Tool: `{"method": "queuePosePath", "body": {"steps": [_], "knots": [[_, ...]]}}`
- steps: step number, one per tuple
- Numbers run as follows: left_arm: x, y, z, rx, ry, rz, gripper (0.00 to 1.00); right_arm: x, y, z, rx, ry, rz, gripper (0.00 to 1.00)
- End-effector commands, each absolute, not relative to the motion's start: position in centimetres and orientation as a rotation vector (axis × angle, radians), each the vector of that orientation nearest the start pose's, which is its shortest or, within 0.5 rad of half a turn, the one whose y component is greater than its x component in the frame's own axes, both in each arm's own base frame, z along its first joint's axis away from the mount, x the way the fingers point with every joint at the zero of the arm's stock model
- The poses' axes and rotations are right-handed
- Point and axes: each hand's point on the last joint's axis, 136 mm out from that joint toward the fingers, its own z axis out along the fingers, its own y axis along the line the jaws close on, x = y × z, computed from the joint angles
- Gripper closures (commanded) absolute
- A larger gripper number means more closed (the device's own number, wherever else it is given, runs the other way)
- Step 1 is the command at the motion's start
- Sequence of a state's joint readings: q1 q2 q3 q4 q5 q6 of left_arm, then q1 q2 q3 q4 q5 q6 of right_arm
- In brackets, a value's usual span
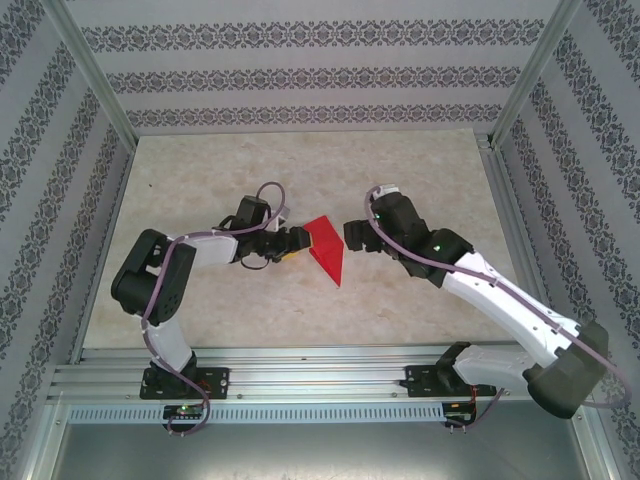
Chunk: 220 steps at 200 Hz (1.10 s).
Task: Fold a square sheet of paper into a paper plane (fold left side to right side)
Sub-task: Fold the wing for the fifth time at the center of the table.
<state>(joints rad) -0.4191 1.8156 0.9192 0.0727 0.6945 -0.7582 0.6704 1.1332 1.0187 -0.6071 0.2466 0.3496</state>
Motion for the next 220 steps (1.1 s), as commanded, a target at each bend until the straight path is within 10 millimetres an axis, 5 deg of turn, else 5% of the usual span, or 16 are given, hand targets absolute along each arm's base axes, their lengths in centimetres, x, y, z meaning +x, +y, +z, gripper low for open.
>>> {"method": "queuePosePath", "body": {"steps": [1, 30, 52, 96, 131, 220], "knots": [[37.4, -29.7, 8.1, -0.030, 2.487, -1.373, 0.34, 30.2, 17.3, 24.3, -0.163, 2.141, 0.441, 0.02], [38.8, -30.5, 6.8, -0.020, 2.498, -1.351, 0.44, 30.6, 16.8, 22.2, -0.144, 2.154, 0.614, 0.02], [39.1, -30.7, 6.3, 0.017, 2.499, -1.350, 0.63, 31.0, 17.1, 20.1, -0.156, 2.187, 0.734, 0.02], [38.2, -29.4, 7.0, 0.129, 2.491, -1.337, 0.90, 31.9, 19.7, 17.3, -0.264, 2.241, 1.009, 0.12], [36.8, -28.3, 8.9, 0.236, 2.432, -1.424, 0.95, 33.4, 21.8, 15.0, -0.327, 2.265, 1.148, 0.25], [33.9, -27.7, 12.2, 0.427, 2.333, -1.579, 0.97, 36.3, 25.5, 12.3, -0.384, 2.239, 1.379, 0.31]]}}
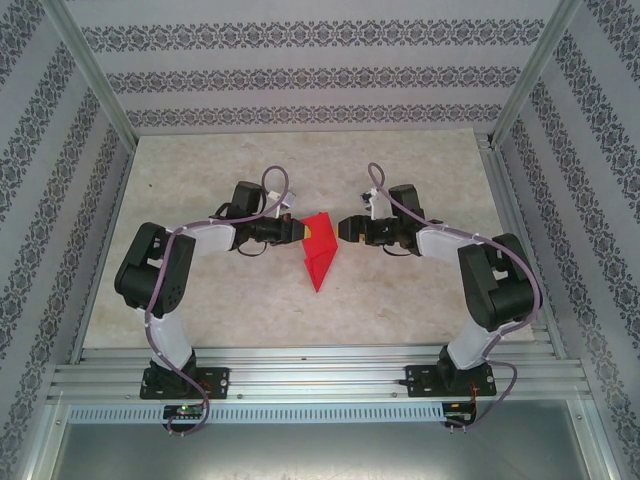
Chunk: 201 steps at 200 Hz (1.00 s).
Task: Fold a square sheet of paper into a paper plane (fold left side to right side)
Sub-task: Fold the wing for the fifth time at the center of the table.
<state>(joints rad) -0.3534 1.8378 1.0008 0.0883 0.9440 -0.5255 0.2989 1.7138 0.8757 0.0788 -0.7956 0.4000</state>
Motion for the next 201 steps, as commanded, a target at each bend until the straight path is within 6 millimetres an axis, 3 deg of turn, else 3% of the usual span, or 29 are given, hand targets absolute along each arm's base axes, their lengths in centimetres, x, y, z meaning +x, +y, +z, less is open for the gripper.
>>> {"method": "queuePosePath", "body": {"steps": [1, 69, 117, 175, 201], "knots": [[33.9, -27.7, 12.2, 0.427, 2.333, -1.579, 0.97, 36.3, 25.5, 12.3, -0.386, 2.238, 1.380, 0.31], [33.3, -27.7, 12.1, 0.463, 2.339, -1.603, 0.97, 36.0, 27.0, 11.4, -0.400, 2.239, 1.477, 0.40], [33.3, -27.7, 11.6, 0.458, 2.352, -1.603, 0.97, 35.1, 27.2, 11.1, -0.416, 2.262, 1.503, 0.53], [33.4, -27.5, 10.7, 0.437, 2.388, -1.577, 0.96, 35.0, 26.9, 11.0, -0.421, 2.293, 1.464, 0.77], [33.4, -27.3, 10.3, 0.432, 2.406, -1.551, 0.89, 34.8, 26.9, 10.3, -0.410, 2.321, 1.452, 0.92]]}}
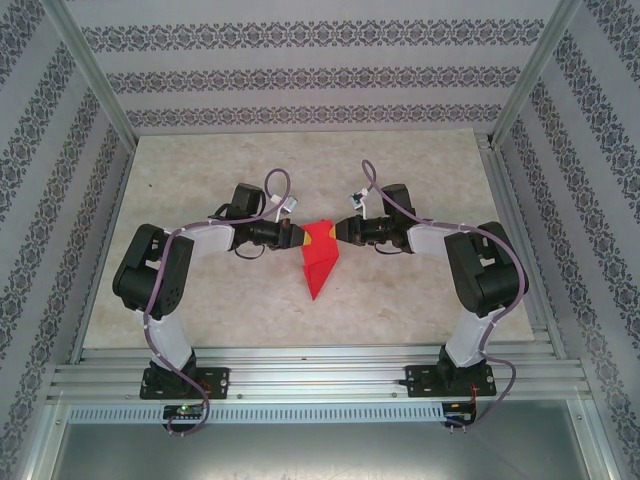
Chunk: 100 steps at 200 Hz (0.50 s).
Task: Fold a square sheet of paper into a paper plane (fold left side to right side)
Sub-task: Fold the wing for the fifth time at the center of the table.
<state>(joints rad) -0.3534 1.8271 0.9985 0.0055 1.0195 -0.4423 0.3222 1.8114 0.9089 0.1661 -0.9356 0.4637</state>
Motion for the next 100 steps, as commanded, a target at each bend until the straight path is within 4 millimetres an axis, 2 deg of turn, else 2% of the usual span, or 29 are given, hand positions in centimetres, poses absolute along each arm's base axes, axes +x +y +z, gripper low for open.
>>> {"method": "queuePosePath", "body": {"steps": [1, 15, 27, 48, 76, 100], "knots": [[33.4, -27.3, 10.3, 0.432, 2.408, -1.549, 0.89, 34.8, 26.9, 10.2, -0.409, 2.323, 1.452, 0.92], [33.4, -26.9, 10.2, 0.429, 2.423, -1.511, 0.79, 34.8, 27.0, 9.6, -0.396, 2.352, 1.437, 1.00], [33.5, -26.4, 10.1, 0.417, 2.446, -1.445, 0.62, 34.7, 27.0, 8.8, -0.377, 2.392, 1.419, 1.00], [33.8, -24.4, 9.9, 0.378, 2.502, -1.243, 0.45, 34.8, 27.0, 7.6, -0.336, 2.458, 1.376, 1.00], [33.2, -21.2, 10.2, 0.351, 2.563, -0.900, 0.40, 35.0, 26.5, 6.4, -0.244, 2.543, 1.319, 1.00], [30.9, -20.6, 10.5, 0.425, 2.599, -0.673, 0.40, 35.0, 25.9, 5.7, -0.144, 2.611, 1.274, 1.00]]}}
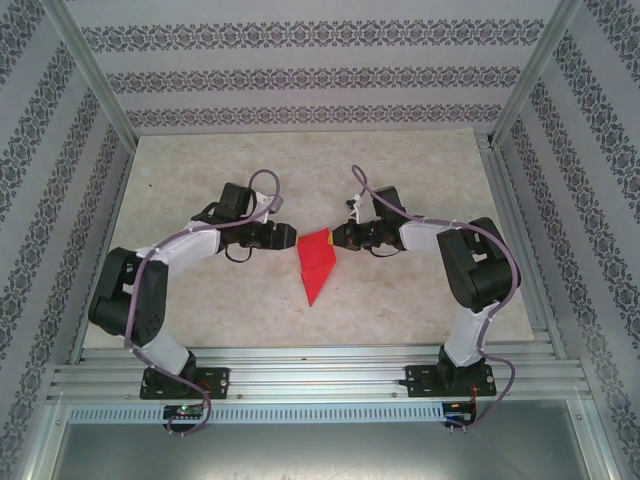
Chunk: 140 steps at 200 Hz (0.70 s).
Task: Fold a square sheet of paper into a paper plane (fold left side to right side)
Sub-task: Fold the wing for the fifth time at the center of the table.
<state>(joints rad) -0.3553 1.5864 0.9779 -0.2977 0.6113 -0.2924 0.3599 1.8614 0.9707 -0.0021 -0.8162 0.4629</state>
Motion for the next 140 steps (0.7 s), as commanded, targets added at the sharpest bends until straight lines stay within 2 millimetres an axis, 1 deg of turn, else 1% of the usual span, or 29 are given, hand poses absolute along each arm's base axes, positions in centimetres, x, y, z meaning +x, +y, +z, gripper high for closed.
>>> {"method": "queuePosePath", "body": {"steps": [1, 28, 47, 66, 75, 93, 119, 140], "knots": [[30.8, -20.7, 10.6, 0.430, 2.599, -0.668, 0.40, 35.1, 25.9, 5.8, -0.139, 2.612, 1.272, 1.00], [27.4, -22.2, 10.4, 0.531, 2.605, -0.558, 0.39, 35.2, 25.3, 5.8, 0.014, 2.635, 1.260, 1.00], [25.3, -24.2, 10.2, 0.609, 2.587, -0.538, 0.39, 35.3, 25.5, 5.9, 0.119, 2.632, 1.308, 1.00], [23.9, -26.4, 10.2, 0.671, 2.559, -0.537, 0.38, 35.4, 26.1, 6.2, 0.171, 2.622, 1.376, 1.00], [23.6, -27.3, 10.2, 0.685, 2.545, -0.539, 0.37, 35.4, 26.3, 6.2, 0.189, 2.624, 1.379, 1.00], [23.4, -28.5, 9.7, 0.717, 2.540, -0.523, 0.35, 35.4, 26.5, 6.0, 0.196, 2.631, 1.382, 1.00], [23.8, -29.8, 8.1, 0.763, 2.560, -0.489, 0.34, 35.3, 26.8, 5.8, 0.196, 2.643, 1.392, 1.00], [24.5, -30.2, 6.8, 0.772, 2.575, -0.444, 0.33, 35.2, 26.8, 5.7, 0.195, 2.649, 1.385, 1.00]]}}
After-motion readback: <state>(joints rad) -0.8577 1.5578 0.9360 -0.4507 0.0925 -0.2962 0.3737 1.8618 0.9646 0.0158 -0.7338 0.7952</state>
